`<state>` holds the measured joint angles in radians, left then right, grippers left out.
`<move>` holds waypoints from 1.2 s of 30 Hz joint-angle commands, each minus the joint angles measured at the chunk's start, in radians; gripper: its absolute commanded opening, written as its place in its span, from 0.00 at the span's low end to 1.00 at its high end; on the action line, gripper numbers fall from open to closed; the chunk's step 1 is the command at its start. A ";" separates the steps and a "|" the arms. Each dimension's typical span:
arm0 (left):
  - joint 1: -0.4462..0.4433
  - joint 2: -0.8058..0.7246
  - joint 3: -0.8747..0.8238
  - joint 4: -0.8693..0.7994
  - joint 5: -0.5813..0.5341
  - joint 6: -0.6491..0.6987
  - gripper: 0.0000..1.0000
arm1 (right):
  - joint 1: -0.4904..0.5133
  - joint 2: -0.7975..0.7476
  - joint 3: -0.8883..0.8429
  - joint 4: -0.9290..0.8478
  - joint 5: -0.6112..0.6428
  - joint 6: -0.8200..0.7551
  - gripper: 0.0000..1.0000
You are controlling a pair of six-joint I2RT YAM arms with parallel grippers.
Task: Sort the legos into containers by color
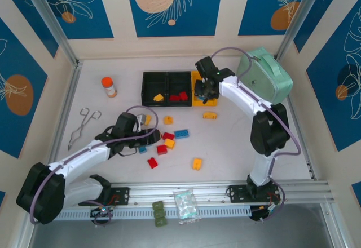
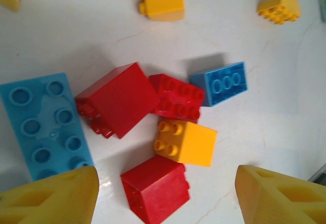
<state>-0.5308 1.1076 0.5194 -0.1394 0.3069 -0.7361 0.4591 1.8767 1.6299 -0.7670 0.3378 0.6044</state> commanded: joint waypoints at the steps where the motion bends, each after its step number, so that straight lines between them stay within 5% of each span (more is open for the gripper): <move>1: -0.012 -0.034 0.052 0.004 0.023 0.002 0.71 | -0.027 0.106 0.103 -0.052 -0.011 -0.030 0.31; 11: -0.012 0.008 0.102 0.000 0.036 0.020 0.71 | -0.074 0.360 0.383 -0.141 -0.071 0.007 0.33; 15: -0.013 0.017 0.092 0.005 0.037 0.017 0.71 | -0.070 0.379 0.402 -0.148 -0.076 0.015 0.46; 23: -0.013 0.028 0.087 0.018 0.042 0.012 0.71 | -0.052 0.270 0.344 -0.127 -0.052 -0.002 0.52; 36: -0.014 0.016 0.073 0.002 0.034 0.008 0.71 | 0.013 -0.061 -0.048 -0.016 -0.025 -0.015 0.59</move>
<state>-0.5339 1.1328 0.5983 -0.1375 0.3256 -0.7326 0.4648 1.8507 1.6394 -0.8013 0.3019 0.6010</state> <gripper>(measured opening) 0.714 0.587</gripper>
